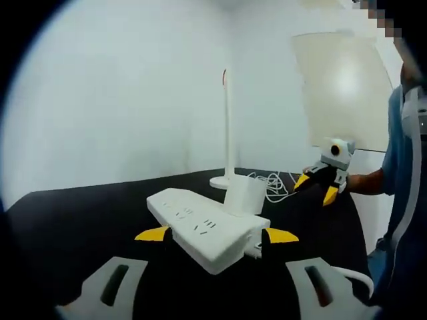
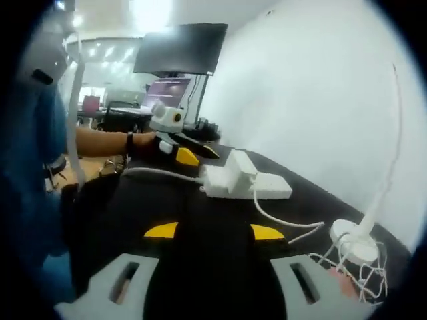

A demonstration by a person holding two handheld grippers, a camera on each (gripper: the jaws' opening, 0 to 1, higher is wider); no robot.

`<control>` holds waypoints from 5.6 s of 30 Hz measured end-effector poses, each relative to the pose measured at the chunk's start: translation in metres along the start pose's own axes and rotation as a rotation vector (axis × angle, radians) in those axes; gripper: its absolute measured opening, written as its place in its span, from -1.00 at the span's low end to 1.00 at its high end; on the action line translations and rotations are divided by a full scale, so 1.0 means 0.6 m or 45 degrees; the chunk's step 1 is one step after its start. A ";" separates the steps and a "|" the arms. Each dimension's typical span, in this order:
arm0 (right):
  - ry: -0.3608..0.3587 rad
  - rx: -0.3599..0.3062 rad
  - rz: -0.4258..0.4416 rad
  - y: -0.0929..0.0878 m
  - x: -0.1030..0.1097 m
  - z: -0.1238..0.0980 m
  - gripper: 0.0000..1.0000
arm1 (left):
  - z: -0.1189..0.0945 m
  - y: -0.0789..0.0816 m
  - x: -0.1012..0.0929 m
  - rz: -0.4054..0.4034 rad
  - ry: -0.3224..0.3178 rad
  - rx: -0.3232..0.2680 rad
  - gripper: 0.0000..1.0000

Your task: Insert the desk lamp plug into the socket, turn on the power strip switch, turn on the lamp switch, then turn off the lamp switch, turn off the power strip switch, and remove the plug from the socket.

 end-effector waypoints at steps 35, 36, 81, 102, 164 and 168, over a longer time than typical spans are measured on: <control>0.056 -0.016 0.209 0.088 -0.115 0.045 -0.18 | 0.056 -0.009 -0.039 0.315 -0.153 0.010 -0.04; 0.060 -0.008 0.210 0.088 -0.115 0.046 -0.18 | 0.054 -0.011 -0.035 0.308 -0.161 0.013 -0.07; 0.398 0.816 -0.004 0.069 -0.105 0.151 -0.60 | 0.069 -0.013 -0.034 0.326 -0.203 -0.034 -0.10; 0.413 0.965 -0.088 0.065 -0.090 0.178 -0.86 | 0.071 -0.013 -0.037 0.330 -0.207 -0.035 -0.10; 0.310 0.875 -0.029 0.108 -0.094 0.182 -0.90 | 0.063 -0.012 -0.045 0.374 -0.207 -0.039 -0.14; 0.306 0.828 0.028 0.090 -0.094 0.174 -0.90 | 0.069 -0.009 -0.063 0.382 -0.211 -0.039 -0.16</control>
Point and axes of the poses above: the point that each gripper's makers call its tool centre point, and the gripper's own axes: z roughly forward along the fingers, x roughly to its left, y roughly out of its top, the point moved 5 cm from there along -z, roughly backward along the fingers, and after that the axes turned 2 degrees about -y, right-handed, at the moved point
